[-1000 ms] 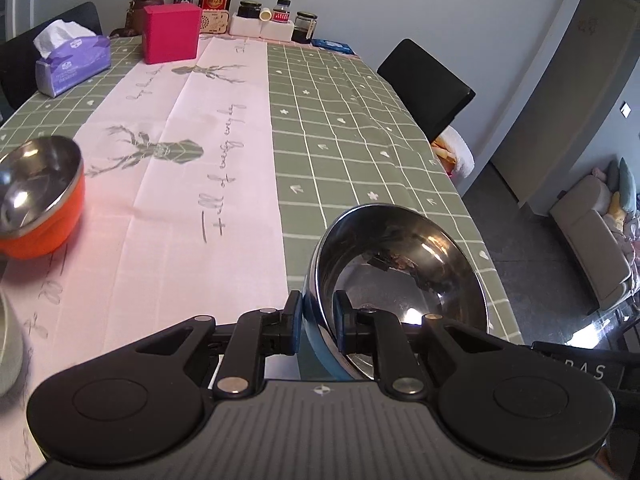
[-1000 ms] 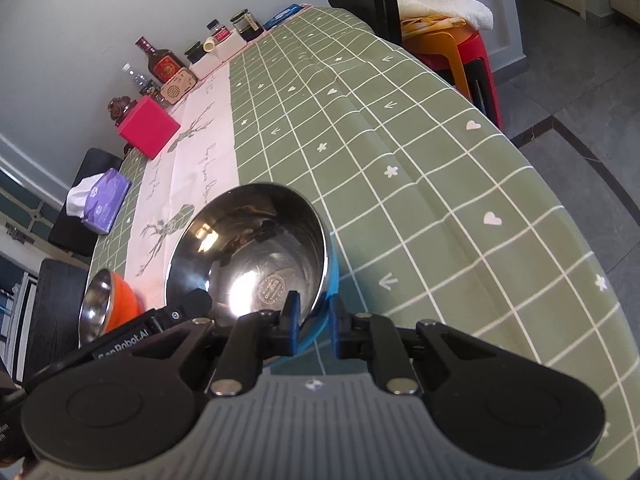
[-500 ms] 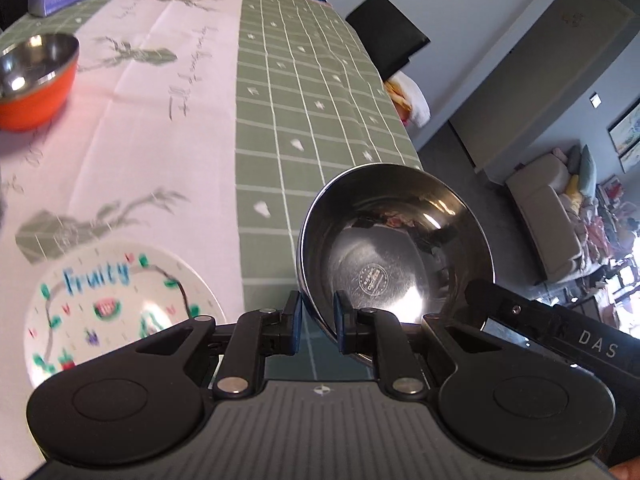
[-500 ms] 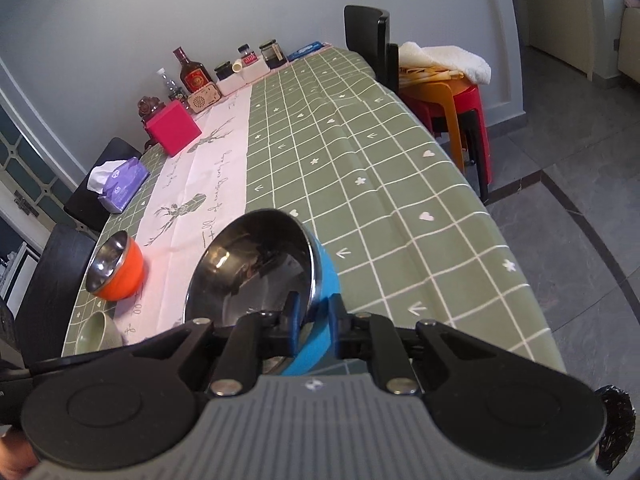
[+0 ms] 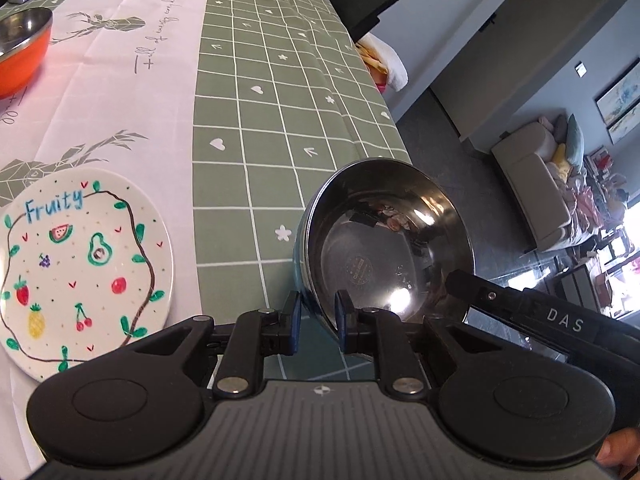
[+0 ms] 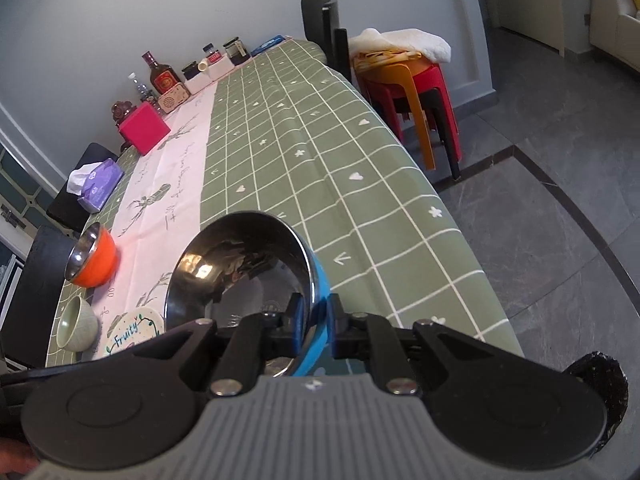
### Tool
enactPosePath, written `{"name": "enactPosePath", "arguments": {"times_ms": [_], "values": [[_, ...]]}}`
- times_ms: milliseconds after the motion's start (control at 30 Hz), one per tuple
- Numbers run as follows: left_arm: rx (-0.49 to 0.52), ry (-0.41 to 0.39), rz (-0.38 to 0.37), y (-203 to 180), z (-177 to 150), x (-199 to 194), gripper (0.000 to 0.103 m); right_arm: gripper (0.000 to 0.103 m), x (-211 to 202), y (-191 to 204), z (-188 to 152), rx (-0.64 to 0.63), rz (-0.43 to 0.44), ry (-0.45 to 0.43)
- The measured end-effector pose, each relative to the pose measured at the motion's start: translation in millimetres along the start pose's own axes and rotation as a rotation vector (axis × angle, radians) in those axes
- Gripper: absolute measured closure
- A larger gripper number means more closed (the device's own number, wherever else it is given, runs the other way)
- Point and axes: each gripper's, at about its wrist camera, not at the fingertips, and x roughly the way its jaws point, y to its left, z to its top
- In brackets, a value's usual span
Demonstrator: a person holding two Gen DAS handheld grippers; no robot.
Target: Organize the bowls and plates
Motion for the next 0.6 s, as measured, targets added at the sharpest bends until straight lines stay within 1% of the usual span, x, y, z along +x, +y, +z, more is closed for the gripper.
{"name": "enactPosePath", "arguments": {"times_ms": [133, 267, 433, 600], "values": [[-0.005, 0.017, -0.004, -0.8, -2.4, 2.5, 0.083, 0.093, 5.5, -1.3, 0.9, 0.009, -0.026, 0.024], [-0.01, 0.016, 0.004, -1.0, -1.9, 3.4, 0.083, 0.093, 11.2, -1.7, 2.5, 0.019, -0.037, 0.043], [-0.033, 0.028, -0.003, 3.7, 1.0, 9.0, 0.083, 0.093, 14.3, -2.6, 3.4, 0.022, -0.047, 0.05], [-0.051, 0.016, -0.012, 6.0, 1.9, 9.2, 0.082, 0.092, 15.3, -0.1, 4.2, 0.026, -0.051, 0.045]]}}
